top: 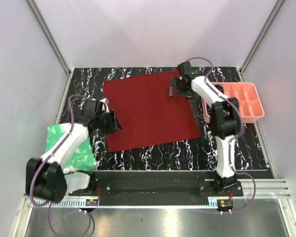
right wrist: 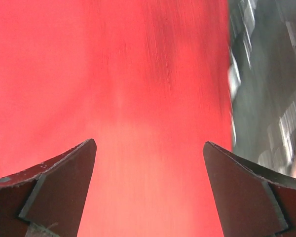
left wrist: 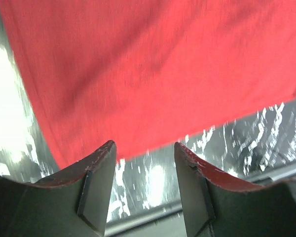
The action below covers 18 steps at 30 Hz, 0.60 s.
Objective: Fold the napkin into a case and place the utensils inside
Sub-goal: Flatten out the crumpled napkin at the center of the board, then pick up the flattened napkin from the center of the board.
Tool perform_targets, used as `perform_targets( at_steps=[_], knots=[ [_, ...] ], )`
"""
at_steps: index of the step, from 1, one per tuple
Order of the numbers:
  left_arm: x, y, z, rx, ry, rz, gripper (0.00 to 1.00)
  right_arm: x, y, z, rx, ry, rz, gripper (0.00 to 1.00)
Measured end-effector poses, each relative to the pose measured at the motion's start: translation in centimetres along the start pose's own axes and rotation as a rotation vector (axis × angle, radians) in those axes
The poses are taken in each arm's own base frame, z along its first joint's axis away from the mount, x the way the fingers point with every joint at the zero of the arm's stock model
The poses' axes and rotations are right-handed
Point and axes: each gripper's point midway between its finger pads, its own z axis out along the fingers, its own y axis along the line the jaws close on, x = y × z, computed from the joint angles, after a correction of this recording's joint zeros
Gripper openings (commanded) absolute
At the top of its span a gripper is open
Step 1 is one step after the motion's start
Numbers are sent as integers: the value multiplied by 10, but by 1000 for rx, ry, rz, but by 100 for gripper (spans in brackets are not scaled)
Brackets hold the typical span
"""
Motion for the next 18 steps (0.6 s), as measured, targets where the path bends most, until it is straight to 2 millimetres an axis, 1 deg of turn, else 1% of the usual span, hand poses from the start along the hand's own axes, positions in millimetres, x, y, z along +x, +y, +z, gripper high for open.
perform_targets(
  at_steps=[3,4,6,7,8,10,12,13,15,16,18],
  knots=[
    [27,9,-12,3,-19,-74,55,29,-8,-63,-7,8,58,100],
    [36,13,-14,-3,-22,-100,56,37,-10,-80,-16,6,76,100],
    [54,27,-19,-43,-32,-159,63,60,-17,-114,-39,-1,115,99],
    [60,33,-22,-68,-43,-184,66,71,-20,-124,-42,5,126,100],
    [61,37,-26,-87,-66,-202,69,84,-24,-131,-49,10,138,100],
    [58,40,-33,-105,-110,-234,70,116,-36,-135,-26,50,154,96],
    [55,42,-36,-115,-141,-265,70,148,-50,-131,9,103,164,88],
    [55,42,-36,-119,-141,-276,69,165,-57,-128,27,129,173,76],
    [57,44,-32,-134,-123,-306,67,194,-70,-123,70,181,194,56],
    [59,46,-29,-145,-108,-321,67,203,-75,-122,88,196,210,42],
    [62,48,-25,-164,-85,-339,66,208,-83,-119,121,199,248,41]
  ],
)
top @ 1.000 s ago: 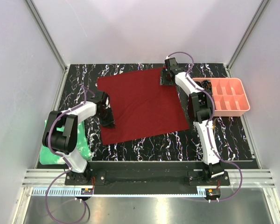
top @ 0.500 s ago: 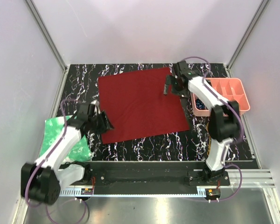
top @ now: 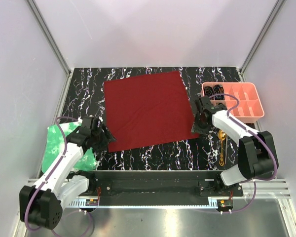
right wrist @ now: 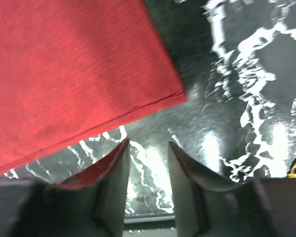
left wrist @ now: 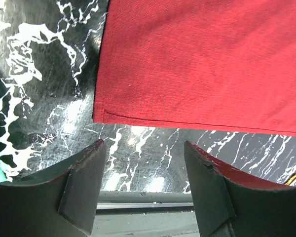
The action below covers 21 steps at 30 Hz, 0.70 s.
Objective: Fold the napkin into a case and place the utensils inside
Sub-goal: Pick up the flattened napkin from the center of the board.
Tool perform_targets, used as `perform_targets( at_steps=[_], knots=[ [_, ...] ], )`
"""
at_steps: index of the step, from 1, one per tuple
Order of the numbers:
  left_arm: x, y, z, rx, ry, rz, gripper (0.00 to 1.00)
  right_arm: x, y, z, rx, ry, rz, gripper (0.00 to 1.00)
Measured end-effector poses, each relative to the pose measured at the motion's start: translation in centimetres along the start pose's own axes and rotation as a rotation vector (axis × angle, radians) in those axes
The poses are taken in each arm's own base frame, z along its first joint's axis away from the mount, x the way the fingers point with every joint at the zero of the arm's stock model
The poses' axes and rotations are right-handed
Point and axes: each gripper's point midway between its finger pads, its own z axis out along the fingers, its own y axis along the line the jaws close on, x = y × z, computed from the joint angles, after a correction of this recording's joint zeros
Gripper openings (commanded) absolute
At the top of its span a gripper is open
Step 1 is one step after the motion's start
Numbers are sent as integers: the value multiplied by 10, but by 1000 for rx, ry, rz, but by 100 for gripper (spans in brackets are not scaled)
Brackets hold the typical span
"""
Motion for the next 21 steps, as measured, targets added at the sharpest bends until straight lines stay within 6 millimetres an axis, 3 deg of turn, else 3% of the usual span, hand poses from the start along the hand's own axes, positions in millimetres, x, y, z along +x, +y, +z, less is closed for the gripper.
perform_targets(
  at_steps=[7,13,21],
  knots=[
    [1,2,3,-17,11,-23,62,-19,-13,9,39,-53,139,49],
    [1,1,4,-14,8,-23,52,-19,-17,23,55,-43,187,49],
    [4,5,11,-31,25,-24,52,-12,-25,43,97,1,256,48]
  ],
)
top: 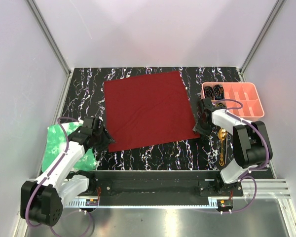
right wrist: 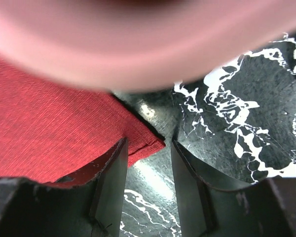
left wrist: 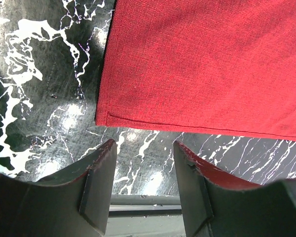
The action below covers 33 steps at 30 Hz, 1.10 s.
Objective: Fold the napkin into a case and place the utensils inside
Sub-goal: Pick up the flattened napkin from the center of the board.
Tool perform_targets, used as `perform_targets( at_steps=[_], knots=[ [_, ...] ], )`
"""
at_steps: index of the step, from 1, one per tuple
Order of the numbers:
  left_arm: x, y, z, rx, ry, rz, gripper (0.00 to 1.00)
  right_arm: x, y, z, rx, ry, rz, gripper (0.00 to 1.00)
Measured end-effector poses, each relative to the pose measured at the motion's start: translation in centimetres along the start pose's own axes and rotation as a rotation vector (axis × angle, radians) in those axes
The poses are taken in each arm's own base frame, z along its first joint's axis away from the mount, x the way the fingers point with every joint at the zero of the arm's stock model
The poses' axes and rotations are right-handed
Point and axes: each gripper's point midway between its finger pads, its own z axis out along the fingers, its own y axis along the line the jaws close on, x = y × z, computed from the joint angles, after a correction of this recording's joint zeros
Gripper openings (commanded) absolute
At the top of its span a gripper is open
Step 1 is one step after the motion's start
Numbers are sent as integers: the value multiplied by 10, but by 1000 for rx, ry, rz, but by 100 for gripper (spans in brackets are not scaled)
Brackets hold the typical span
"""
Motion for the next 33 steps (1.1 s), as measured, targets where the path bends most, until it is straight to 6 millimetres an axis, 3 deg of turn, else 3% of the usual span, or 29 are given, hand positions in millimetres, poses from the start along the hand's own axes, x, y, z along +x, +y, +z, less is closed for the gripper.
perform_targets(
  at_steps=[3,5,7,13,21,27,33],
  knots=[
    [1,1,2,-7,6,-1,58,1,0,2,7,6,11,43],
    [1,1,2,-7,7,-2,66,1,0,3,8,6,19,27],
    [1,1,3,-6,6,-6,71,1,0,3,7,6,29,19],
    [4,4,6,-20,17,-32,68,2,2,4,-7,1,49,1],
    [12,12,17,-72,58,-58,47,8,-3,-2,-34,-12,55,0],
    [16,14,21,-109,30,-46,45,9,0,-5,-53,-7,52,0],
    [14,28,30,-202,9,-58,45,9,0,-6,-55,-9,49,0]
  ],
)
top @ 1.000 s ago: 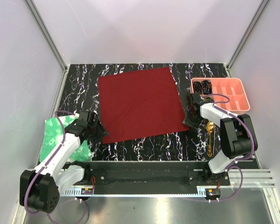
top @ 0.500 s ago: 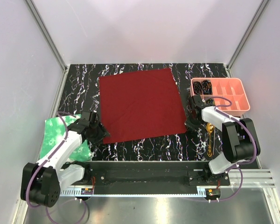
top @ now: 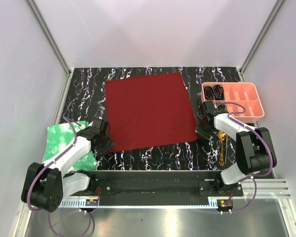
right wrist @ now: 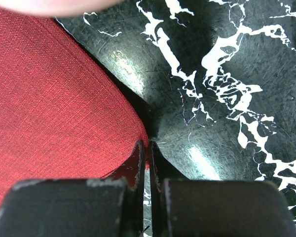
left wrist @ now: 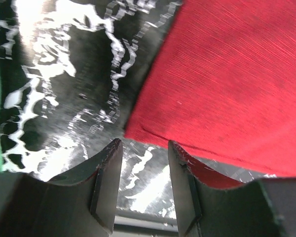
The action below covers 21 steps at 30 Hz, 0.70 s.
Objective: Fold the napkin into a case and place the utensils inside
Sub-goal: Pick up the flattened napkin from the center of the board.
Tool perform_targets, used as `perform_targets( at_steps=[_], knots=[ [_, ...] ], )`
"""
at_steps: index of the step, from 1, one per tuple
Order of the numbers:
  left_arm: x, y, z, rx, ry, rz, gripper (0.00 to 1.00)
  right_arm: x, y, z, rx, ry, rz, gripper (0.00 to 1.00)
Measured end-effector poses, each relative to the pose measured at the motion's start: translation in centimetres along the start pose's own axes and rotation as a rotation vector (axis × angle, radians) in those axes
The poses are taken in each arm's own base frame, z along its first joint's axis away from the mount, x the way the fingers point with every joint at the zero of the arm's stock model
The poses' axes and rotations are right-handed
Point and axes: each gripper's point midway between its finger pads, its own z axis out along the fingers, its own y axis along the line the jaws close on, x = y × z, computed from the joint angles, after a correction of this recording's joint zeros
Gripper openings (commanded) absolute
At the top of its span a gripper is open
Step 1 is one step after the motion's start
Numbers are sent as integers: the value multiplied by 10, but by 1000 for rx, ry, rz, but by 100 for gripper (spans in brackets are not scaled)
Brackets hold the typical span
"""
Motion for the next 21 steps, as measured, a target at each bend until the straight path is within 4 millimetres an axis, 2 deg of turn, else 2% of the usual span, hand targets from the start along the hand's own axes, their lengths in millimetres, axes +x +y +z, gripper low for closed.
perform_targets(
  at_steps=[5,21],
  knots=[
    [-2,9,6,-68,-9,-14,45,1,-1,-2,-5,-1,-4,0],
    [-7,6,16,-136,-4,-20,45,5,0,-2,-16,15,-15,0]
  ],
)
